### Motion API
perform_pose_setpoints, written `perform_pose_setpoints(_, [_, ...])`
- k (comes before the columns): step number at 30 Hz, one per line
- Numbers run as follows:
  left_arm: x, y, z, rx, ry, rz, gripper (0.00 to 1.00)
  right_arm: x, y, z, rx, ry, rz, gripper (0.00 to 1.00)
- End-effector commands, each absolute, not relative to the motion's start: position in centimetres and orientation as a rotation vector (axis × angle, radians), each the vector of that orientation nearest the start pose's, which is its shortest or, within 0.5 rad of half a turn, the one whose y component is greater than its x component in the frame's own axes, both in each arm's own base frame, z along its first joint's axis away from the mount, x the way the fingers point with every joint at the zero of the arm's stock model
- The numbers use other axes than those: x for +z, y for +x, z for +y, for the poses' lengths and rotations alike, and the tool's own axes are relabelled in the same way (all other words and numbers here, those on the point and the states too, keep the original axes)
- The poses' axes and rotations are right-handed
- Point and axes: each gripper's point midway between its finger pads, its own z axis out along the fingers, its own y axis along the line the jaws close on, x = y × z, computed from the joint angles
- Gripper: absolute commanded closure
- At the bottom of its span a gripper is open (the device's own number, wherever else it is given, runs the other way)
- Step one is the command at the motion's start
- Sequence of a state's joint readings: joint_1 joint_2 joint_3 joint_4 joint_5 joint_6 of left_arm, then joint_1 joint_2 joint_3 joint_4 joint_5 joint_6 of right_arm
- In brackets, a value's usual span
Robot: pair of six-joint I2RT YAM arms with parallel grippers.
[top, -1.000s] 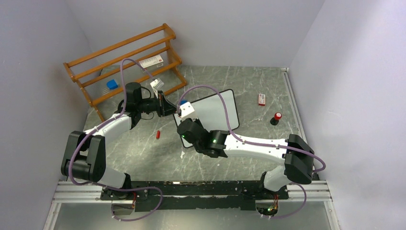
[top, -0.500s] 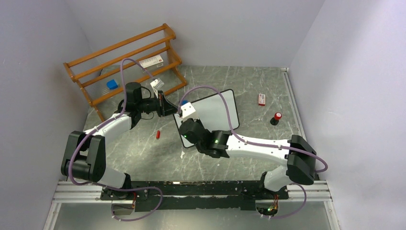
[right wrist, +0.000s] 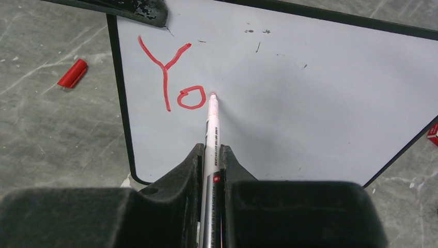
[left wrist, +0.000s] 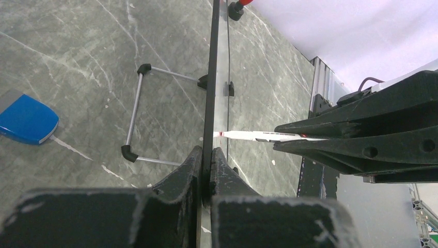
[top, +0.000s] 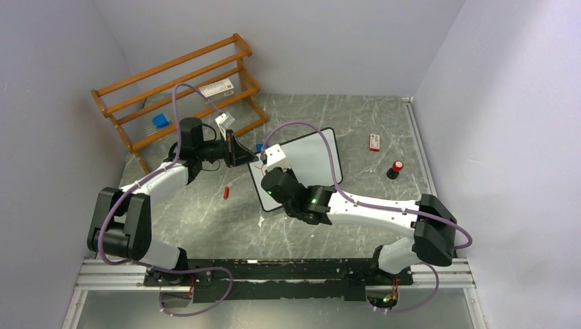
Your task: Write a sentence on the whiteboard
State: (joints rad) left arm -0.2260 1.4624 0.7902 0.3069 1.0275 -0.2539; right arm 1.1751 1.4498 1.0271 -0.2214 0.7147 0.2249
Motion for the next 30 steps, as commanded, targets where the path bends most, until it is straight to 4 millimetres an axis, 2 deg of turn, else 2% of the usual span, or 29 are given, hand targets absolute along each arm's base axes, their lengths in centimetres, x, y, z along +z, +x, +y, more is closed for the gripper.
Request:
perform_pose_setpoints(1, [15.2, 30.4, -23.2, -1.281, 0.696, 1.911, 0.95, 18.0, 25.3, 30.7, 0.079, -0.532, 1.928, 1.0])
perform_pose_setpoints(15, [15.2, 30.5, -23.2, -1.285, 0.696, 1.912, 0.95, 18.0, 26.0, 31.0, 0.079, -0.523, 1.926, 1.0])
perform_pose_setpoints(30, [15.2, 30.6, -23.2, -1.284, 0.697, 1.912, 0.95, 16.1, 24.9, 30.1, 0.076, -0.571, 1.982, 1.0])
